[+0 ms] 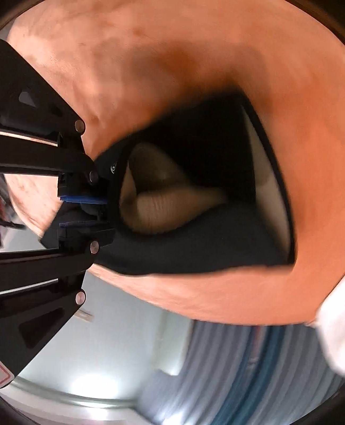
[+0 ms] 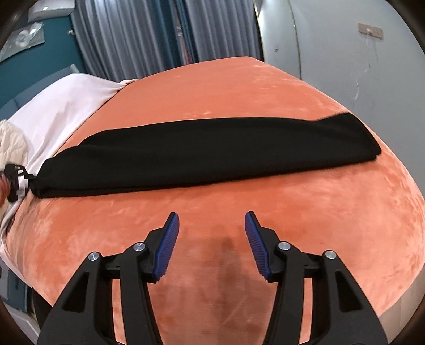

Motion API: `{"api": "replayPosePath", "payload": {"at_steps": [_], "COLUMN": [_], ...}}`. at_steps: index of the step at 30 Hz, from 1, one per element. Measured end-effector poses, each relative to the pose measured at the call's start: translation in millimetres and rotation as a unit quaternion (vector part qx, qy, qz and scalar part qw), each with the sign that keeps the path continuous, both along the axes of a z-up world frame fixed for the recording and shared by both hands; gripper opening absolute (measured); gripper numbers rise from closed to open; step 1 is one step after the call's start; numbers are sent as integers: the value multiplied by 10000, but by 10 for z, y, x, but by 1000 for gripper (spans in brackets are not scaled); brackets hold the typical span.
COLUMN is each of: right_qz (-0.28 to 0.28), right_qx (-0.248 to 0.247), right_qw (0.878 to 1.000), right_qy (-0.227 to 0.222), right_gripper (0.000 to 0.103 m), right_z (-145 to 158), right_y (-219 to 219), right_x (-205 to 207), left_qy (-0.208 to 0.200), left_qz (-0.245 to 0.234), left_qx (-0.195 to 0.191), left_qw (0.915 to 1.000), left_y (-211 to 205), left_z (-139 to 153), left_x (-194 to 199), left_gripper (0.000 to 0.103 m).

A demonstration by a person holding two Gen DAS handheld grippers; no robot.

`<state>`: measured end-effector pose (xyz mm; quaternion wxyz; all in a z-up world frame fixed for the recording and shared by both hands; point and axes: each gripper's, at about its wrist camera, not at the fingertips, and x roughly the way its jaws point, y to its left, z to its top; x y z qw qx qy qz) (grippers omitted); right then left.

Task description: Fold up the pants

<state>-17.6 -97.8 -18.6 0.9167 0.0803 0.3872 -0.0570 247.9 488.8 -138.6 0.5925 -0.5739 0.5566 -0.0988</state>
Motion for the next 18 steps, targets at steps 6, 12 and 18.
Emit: {"api": "replayPosePath", "payload": {"at_steps": [6, 12, 18], "right_qz": [156, 319, 429], "right_qx": [-154, -341, -194], "right_qw": [9995, 9988, 9988], "right_qy": [-222, -112, -91], "right_gripper": [51, 60, 60], "right_z": [132, 6, 25], "right_y": [208, 410, 462], "right_x": [190, 303, 280], "left_qy": [-2981, -1117, -1731], "left_qz": [-965, -769, 137], "left_qx": [1653, 2181, 1537], "left_qw": [9352, 9665, 9727], "left_y": [-195, 144, 375], "left_z": [1304, -49, -16], "left_x": [-293, -551, -939], "left_gripper": [16, 17, 54]}}
